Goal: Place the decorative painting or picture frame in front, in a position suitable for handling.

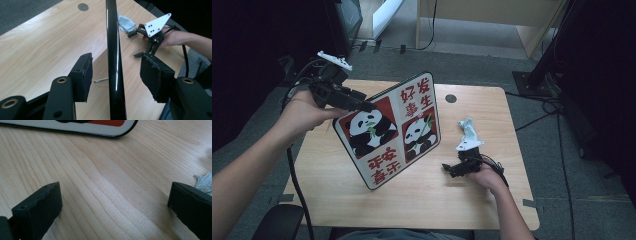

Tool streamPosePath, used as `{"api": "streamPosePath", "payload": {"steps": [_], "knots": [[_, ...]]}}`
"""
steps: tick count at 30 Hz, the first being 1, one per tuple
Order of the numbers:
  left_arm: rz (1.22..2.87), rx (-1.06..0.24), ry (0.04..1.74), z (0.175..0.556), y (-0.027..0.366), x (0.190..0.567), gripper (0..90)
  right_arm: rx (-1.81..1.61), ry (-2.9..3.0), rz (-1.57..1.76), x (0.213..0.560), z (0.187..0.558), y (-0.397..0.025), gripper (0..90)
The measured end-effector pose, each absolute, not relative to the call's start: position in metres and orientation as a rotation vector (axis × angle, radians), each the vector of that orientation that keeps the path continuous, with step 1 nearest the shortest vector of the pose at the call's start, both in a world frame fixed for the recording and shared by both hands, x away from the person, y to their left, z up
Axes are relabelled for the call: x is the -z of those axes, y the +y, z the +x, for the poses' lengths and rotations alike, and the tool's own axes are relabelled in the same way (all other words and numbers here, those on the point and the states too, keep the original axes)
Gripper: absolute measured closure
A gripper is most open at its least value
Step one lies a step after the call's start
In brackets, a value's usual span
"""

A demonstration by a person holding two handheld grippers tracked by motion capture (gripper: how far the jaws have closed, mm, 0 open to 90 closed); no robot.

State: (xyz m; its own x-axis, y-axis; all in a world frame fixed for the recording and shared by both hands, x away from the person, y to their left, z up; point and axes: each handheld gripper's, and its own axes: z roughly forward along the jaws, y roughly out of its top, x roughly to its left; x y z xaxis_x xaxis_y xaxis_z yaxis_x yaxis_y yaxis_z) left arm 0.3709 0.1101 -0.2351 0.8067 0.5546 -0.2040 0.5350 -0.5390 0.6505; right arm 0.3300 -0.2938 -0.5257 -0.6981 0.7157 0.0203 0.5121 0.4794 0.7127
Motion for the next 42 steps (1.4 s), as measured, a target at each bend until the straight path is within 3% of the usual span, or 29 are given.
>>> {"api": "streamPosePath", "payload": {"steps": [20, 24, 31, 34, 42], "knots": [[2.136, -0.126, 0.797, 0.33, 0.151, 0.266, 41.1, -1.051, 2.485, 1.002, 0.525, 0.33, -0.294, 0.0], [2.119, -0.143, 0.786, 0.322, 0.156, 0.272, 41.1, -1.048, 2.486, 0.994, 0.523, 0.332, -0.295, 6.5], [2.094, -0.166, 0.8, 0.313, 0.164, 0.283, 41.1, -1.125, 2.393, 1.016, 0.508, 0.336, -0.302, 6.7], [2.1, -0.168, 0.794, 0.31, 0.164, 0.287, 41.0, -1.148, 2.349, 1.081, 0.501, 0.338, -0.306, 12.7], [2.072, -0.172, 0.783, 0.301, 0.164, 0.299, 41.5, -1.166, 2.288, 1.138, 0.485, 0.342, -0.311, 13.6]]}}
